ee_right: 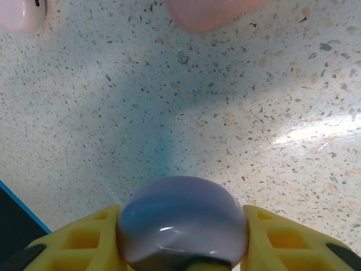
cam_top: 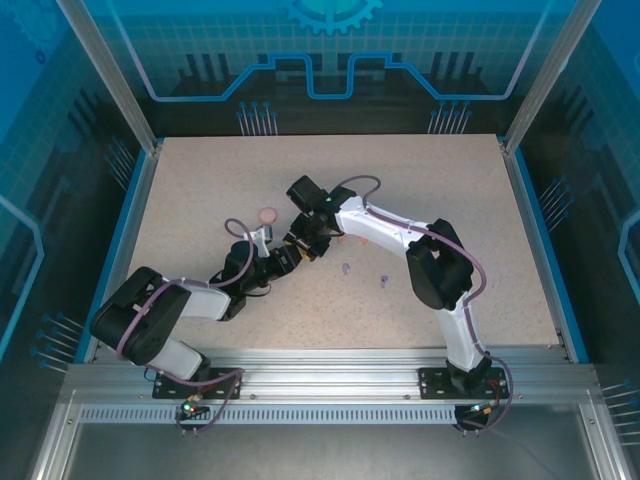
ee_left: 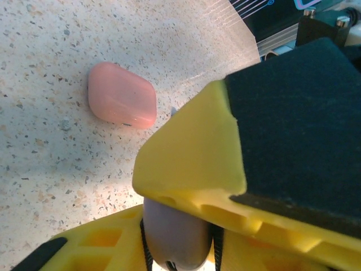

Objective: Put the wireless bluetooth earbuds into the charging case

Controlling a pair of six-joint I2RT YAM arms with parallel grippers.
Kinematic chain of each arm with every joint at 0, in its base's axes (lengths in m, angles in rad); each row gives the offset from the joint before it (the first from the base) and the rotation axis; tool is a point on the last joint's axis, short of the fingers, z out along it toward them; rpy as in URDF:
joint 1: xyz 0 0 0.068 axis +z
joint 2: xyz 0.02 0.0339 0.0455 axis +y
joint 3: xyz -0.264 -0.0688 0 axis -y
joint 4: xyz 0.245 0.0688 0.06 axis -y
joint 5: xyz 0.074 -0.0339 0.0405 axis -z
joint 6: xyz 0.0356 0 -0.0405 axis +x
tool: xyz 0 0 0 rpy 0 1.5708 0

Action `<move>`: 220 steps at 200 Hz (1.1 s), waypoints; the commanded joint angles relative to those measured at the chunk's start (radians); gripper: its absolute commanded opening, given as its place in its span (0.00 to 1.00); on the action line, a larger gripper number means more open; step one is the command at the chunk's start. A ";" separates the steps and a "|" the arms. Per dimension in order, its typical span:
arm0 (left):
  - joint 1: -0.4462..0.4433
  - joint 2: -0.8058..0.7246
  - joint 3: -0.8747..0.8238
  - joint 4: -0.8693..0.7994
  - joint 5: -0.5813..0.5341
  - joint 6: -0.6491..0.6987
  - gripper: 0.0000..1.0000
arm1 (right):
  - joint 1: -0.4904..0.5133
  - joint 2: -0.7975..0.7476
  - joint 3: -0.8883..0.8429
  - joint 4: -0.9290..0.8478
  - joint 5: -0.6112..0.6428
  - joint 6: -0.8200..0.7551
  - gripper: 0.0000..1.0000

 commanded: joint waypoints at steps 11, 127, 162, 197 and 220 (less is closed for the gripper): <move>0.000 0.009 0.032 0.032 -0.034 0.009 0.22 | 0.020 -0.037 -0.024 -0.026 -0.032 0.007 0.33; 0.000 -0.021 0.046 -0.047 0.016 0.031 0.07 | -0.059 -0.110 0.003 -0.030 0.022 -0.063 0.73; 0.003 -0.072 0.060 -0.122 0.113 0.100 0.06 | -0.136 -0.215 -0.053 -0.046 0.070 -0.171 0.74; 0.007 -0.138 0.126 -0.267 0.255 0.200 0.06 | -0.208 -0.349 -0.232 0.062 0.066 -0.384 0.73; 0.019 -0.146 0.181 -0.328 0.342 0.224 0.05 | -0.239 -0.462 -0.402 0.220 0.030 -0.540 0.72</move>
